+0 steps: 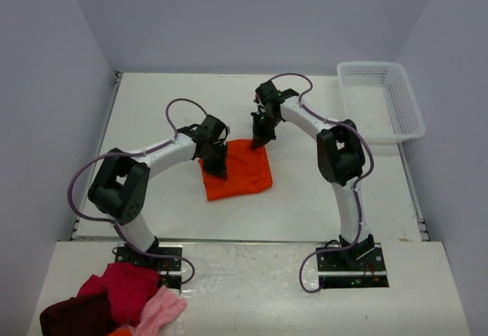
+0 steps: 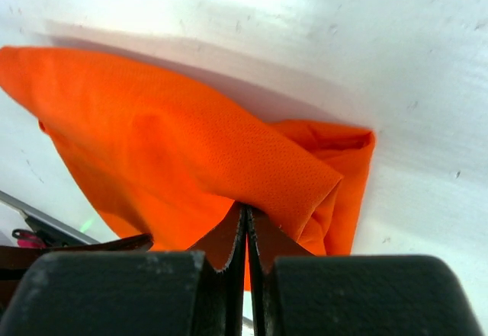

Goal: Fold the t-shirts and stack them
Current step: Smooth out wrinkles on the folded tshirt

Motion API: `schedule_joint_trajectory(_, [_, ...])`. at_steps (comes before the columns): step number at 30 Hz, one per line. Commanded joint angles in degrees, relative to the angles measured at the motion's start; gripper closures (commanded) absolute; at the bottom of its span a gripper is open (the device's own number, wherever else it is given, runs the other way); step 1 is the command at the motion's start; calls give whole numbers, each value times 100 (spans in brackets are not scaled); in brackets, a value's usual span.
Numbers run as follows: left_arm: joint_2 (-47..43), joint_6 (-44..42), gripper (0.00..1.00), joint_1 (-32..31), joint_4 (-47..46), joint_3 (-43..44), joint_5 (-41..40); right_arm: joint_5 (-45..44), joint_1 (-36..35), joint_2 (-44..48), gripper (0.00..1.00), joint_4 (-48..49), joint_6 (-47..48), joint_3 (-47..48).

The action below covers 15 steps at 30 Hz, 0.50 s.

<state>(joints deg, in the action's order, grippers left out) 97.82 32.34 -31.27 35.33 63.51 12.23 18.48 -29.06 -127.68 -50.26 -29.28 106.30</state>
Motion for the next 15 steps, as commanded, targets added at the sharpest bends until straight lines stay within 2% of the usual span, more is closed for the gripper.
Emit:
schedule_joint_trajectory(1, [-26, 36, 100, 15, -141, -128, -89, -178, 84, -204, 100, -168, 106, 365])
schedule_joint_trajectory(15, [-132, 1, 100, 15, -351, -681, -177, -424, 480, -829, 100, -467, 440, 1208])
